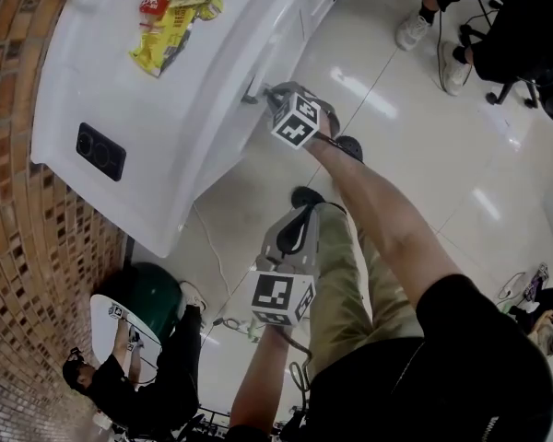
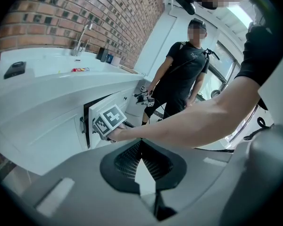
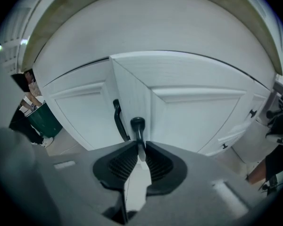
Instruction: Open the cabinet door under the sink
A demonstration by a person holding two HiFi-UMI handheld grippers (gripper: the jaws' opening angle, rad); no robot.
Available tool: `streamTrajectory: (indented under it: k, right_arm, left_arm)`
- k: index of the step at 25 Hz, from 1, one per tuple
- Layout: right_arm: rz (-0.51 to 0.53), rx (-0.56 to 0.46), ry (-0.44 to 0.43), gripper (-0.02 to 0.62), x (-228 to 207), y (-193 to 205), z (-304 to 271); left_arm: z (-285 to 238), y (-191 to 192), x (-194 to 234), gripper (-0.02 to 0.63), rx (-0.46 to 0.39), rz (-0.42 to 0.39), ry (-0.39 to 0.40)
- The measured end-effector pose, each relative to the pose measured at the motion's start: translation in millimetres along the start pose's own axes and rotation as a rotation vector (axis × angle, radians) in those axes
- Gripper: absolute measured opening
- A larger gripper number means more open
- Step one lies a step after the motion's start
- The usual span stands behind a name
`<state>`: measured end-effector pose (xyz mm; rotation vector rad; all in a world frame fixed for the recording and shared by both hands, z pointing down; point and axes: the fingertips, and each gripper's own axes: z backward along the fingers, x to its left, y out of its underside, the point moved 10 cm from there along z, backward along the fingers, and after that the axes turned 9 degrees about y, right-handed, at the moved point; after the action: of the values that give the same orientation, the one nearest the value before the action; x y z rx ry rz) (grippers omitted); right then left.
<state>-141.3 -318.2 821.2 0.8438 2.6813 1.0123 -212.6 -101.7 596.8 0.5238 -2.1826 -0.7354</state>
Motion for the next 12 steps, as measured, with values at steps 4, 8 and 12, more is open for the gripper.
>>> streamTrajectory:
  k: [4, 8, 12]
  right_arm:
    - [-0.015, 0.005, -0.002, 0.041, -5.3, 12.7, 10.9]
    - [-0.045, 0.005, 0.006, 0.041, -10.9, 26.1, 21.3]
    - [-0.072, 0.011, 0.014, 0.041, -17.5, 38.5, 32.2]
  left_arm:
    - [-4.1, -2.4, -7.6, 0.015, 0.027, -0.028, 0.039]
    - [-11.5, -3.6, -15.1, 0.015, 0.059, -0.057, 0.073]
    - [-20.1, -6.4, -21.0, 0.015, 0.082, -0.087, 0.107]
